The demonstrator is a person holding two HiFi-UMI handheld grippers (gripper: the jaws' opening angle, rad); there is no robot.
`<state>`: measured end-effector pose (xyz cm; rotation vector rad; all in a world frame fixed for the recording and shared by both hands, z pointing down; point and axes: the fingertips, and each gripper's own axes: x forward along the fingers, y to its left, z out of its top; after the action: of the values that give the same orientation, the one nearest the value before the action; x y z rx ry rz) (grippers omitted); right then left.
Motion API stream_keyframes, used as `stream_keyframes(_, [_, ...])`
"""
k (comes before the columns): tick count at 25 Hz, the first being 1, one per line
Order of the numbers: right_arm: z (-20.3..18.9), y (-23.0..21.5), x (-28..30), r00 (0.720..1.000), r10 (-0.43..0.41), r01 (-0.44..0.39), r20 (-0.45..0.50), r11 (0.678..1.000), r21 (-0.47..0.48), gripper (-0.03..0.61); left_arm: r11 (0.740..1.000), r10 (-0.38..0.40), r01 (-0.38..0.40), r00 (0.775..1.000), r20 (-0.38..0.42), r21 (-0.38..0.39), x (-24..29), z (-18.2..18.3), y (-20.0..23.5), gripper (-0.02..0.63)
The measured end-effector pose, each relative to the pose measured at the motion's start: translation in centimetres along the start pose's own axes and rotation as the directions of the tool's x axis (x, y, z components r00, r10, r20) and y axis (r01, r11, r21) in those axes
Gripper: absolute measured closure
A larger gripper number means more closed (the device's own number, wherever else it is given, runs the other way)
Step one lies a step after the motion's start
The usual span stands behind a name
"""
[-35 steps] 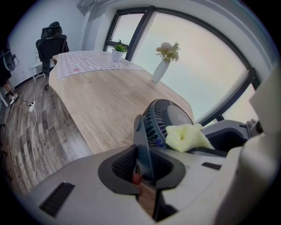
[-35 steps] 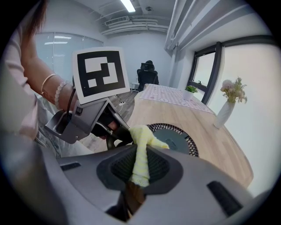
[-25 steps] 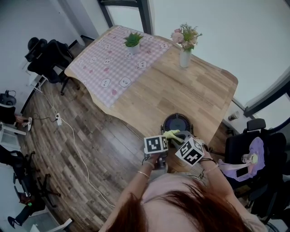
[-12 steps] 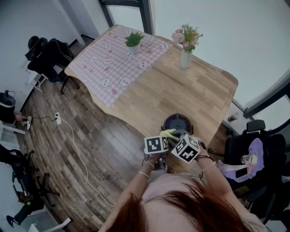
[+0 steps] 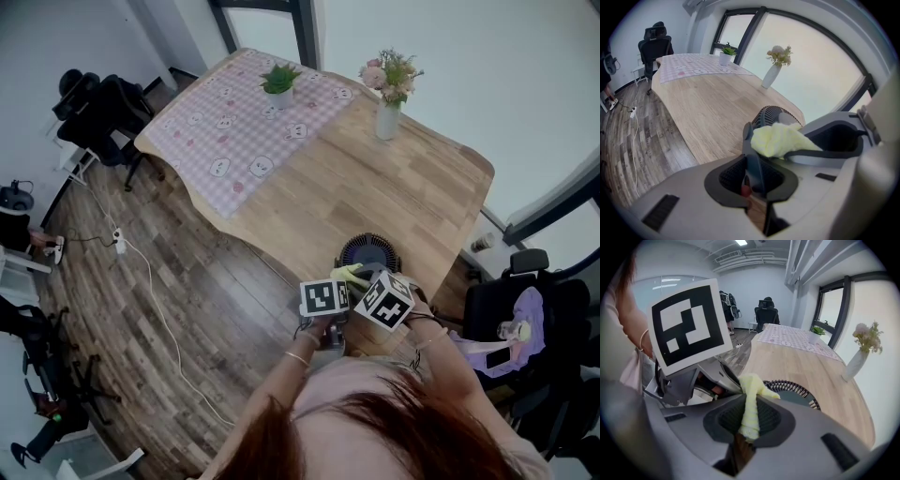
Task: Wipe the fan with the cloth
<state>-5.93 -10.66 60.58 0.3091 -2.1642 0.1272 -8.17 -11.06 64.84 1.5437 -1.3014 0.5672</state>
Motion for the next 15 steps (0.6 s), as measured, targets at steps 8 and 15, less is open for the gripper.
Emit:
stream_keyframes(8, [0.44, -0.18, 0.27, 1.0, 0.031, -0.03, 0.004, 0.999, -0.024, 0.529, 1.0, -0.004, 0.004, 1.0, -0.001, -0.004, 0.04, 0.0, -0.07, 0.557])
stream_keyframes(15, [1.11, -0.59, 0.71, 0.998, 0.058, -0.058, -0.002, 0.997, -0.054, 0.529, 1.0, -0.007, 0.007, 1.0, 0.0, -0.01, 0.01, 0.12, -0.09, 0.557])
